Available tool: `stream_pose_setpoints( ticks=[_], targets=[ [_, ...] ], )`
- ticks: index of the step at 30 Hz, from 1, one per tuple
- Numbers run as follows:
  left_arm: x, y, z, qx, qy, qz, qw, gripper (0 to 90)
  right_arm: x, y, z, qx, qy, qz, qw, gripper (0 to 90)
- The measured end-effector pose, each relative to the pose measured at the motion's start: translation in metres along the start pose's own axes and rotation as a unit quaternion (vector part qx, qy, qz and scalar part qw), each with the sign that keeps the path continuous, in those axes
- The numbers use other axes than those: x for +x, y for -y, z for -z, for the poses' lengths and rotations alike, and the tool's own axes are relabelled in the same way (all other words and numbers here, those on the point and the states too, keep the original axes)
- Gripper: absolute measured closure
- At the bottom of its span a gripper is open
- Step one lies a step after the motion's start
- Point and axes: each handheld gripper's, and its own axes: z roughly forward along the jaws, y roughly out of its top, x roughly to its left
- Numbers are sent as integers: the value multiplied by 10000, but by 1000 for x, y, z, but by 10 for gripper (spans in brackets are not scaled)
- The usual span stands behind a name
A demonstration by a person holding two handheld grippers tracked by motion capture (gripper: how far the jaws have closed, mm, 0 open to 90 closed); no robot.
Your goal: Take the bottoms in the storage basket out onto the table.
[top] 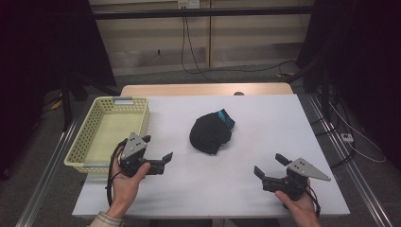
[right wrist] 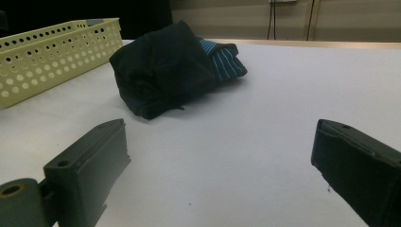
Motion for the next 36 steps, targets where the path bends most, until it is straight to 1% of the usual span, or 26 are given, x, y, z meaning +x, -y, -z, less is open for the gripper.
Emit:
stream_pose_setpoints(
  ticks=[5,6,9,10,11,12,13,16,19,20,23,26,27,29,30,31,32,34,35,36],
  targets=[
    [2,6,6,-18,-112,31,9999,53,0,0,0,5,-1,-3,10000,46],
    [2,8,7,-41,-126,80,9999,53,0,0,0,4,-1,5,10000,46],
    [3,13,9,19,-172,84,9998,54,0,0,0,-4,4,-11,10000,46],
    [3,15,11,65,-224,43,9997,57,0,0,0,-8,6,-10,10000,46],
    [3,17,12,56,-255,32,9997,57,0,0,0,-9,12,-12,10000,46],
    [2,19,14,30,-253,89,9996,57,0,0,1,-7,9,4,10000,46],
    [3,20,15,35,-256,86,9996,57,0,0,1,-19,11,-17,10000,46],
    [5,26,20,-5,-324,200,9993,57,0,0,1,-14,17,-1,10000,46],
    [5,30,24,-65,-391,238,9989,57,0,0,1,-6,7,4,10000,46],
    [5,32,25,-73,-404,222,9989,57,0,0,1,-14,9,-19,10000,46],
    [6,35,26,-56,-362,237,9990,57,0,0,0,-8,18,-21,10000,45],
    [5,38,27,-80,-371,150,9992,56,0,0,0,-3,20,-30,10000,45],
    [4,40,27,-117,-336,147,9993,56,0,0,0,-1,22,-30,10000,45],
    [2,42,27,-114,-283,90,9995,56,0,0,0,-3,27,-33,10000,45],
    [2,44,26,-154,-280,103,9994,56,0,0,0,-5,29,-28,10000,45],
    [2,46,26,-173,-260,179,9994,57,0,0,0,-10,28,-21,10000,45],
    [2,48,26,-162,-265,191,9993,57,0,0,1,-10,29,3,10000,45],
    [0,51,25,-137,-359,150,9992,57,0,0,1,-6,35,-12,10000,45],
    [0,52,25,-150,-347,160,9992,57,-1,0,1,-9,39,-8,10000,45],
    [-1,53,25,-161,-320,236,9991,57,-1,0,1,-6,40,-10,10000,45]
  ],
)
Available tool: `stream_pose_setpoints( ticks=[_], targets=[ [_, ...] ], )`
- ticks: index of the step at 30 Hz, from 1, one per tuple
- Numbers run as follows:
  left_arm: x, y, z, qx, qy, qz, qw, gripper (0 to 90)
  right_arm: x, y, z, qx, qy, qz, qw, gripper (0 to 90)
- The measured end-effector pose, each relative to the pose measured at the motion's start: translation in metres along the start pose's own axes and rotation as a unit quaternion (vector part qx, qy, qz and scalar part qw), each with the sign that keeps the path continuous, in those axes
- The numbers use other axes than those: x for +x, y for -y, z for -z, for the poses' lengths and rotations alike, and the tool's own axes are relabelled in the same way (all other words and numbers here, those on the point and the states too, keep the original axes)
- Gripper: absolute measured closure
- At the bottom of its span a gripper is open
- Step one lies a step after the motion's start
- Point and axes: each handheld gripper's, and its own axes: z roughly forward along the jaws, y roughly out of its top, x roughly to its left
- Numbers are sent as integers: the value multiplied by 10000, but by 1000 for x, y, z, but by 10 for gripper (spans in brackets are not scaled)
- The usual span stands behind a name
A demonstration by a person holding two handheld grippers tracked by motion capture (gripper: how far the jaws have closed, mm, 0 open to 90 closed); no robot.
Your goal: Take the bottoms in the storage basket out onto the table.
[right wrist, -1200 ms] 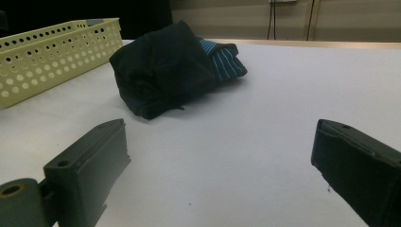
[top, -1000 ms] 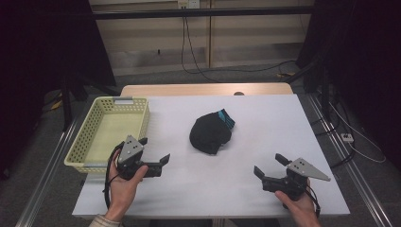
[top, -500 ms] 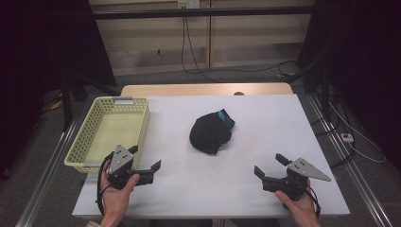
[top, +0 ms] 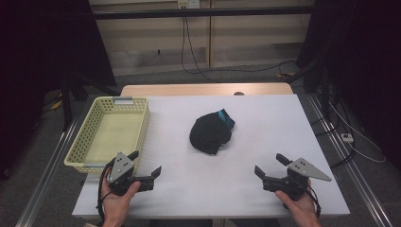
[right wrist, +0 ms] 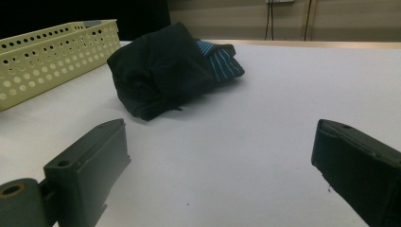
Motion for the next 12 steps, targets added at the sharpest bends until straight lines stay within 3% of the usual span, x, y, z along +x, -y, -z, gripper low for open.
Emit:
stream_pose_setpoints(
  ticks=[3,12],
  targets=[
    [-1,0,0,20,34,-66,10000,57,1,0,0,-9,-5,0,10000,45],
    [0,0,-1,-6,-38,26,10000,64,0,0,0,-4,-5,6,10000,45]
  ],
)
